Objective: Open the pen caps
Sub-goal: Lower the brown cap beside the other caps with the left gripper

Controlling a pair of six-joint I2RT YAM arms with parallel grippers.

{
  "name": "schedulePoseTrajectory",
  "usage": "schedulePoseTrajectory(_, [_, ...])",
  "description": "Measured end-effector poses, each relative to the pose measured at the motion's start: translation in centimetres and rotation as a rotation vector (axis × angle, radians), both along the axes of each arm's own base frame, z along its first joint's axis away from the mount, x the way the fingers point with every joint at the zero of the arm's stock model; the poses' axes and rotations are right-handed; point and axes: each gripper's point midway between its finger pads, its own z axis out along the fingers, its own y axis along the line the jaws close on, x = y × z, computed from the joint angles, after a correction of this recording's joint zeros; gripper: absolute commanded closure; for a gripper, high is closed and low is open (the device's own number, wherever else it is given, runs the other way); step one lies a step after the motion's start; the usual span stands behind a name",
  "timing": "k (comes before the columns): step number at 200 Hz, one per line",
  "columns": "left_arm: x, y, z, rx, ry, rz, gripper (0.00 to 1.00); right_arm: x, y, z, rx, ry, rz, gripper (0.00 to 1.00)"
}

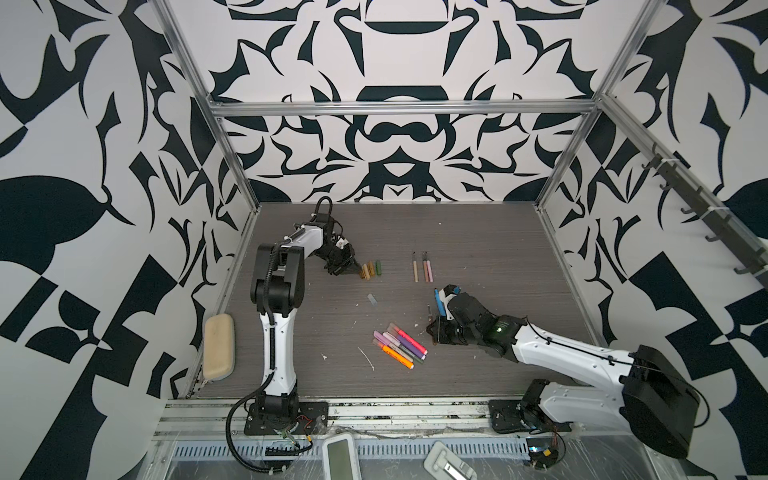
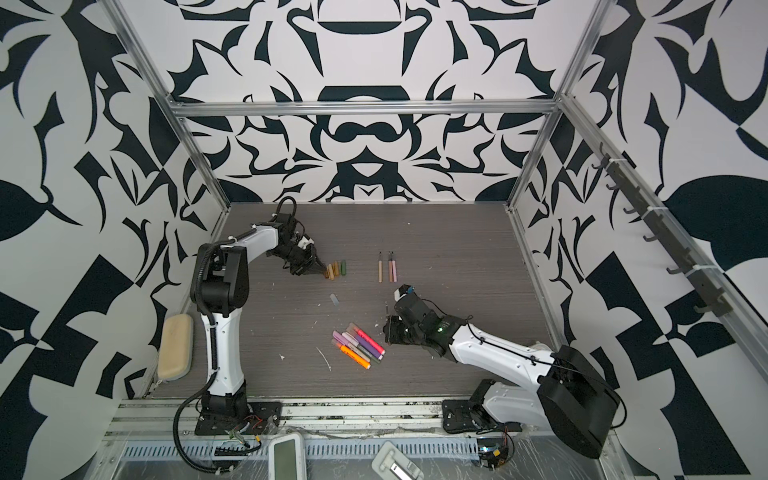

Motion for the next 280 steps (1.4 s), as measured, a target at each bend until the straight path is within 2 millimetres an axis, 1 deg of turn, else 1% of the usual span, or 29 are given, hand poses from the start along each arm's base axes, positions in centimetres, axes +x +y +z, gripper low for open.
schedulePoseTrajectory(115, [0.0, 0.0, 0.0, -0.003, -0.003, -0.006, 0.87, -0.2, -0.2, 0.4, 0.005, -0.003, -0.003, 1.0])
schedulePoseTrajectory(170, [-0.3, 0.0, -0.1, -0.003, 0.002, -0.009, 0.86, -0.2, -0.3, 1.1, 0.017, -0.017, -0.006, 1.0])
schedulePoseTrajectory(208, [-1.0, 0.2, -0.2, 0.007, 0.009, -0.015, 0.8, -0.3, -0.5, 1.1, 0.018, -0.02, -0.011, 1.0])
schedulePoseTrajectory(216, [-1.1, 0.3, -0.3, 0.012, 0.008, -0.016, 0.77, -0.3, -0.6, 1.1, 0.016, -0.018, -0.011, 1.0])
schedulePoseTrajectory(226, [-1.3, 0.4, -0.3, 0.018, 0.009, -0.016, 0.7, -0.4, -0.6, 1.1, 0.016, -0.018, -0.011, 1.0])
schedulePoseTrajectory(232, [-1.3, 0.4, -0.2, 0.019, 0.01, -0.015, 0.68, -0.4, -0.6, 1.1, 0.017, -0.018, -0.011, 1.0])
schedulePoseTrajectory(249, [-1.4, 0.6, 0.0, 0.033, 0.001, -0.017, 0.68, -0.4, -0.6, 1.0, 0.015, -0.017, -0.012, 1.0])
schedulePoseTrajectory(280, [-1.6, 0.8, -0.1, 0.049, 0.002, -0.016, 0.73, -0.5, -0.8, 0.9, 0.014, -0.015, -0.015, 1.0])
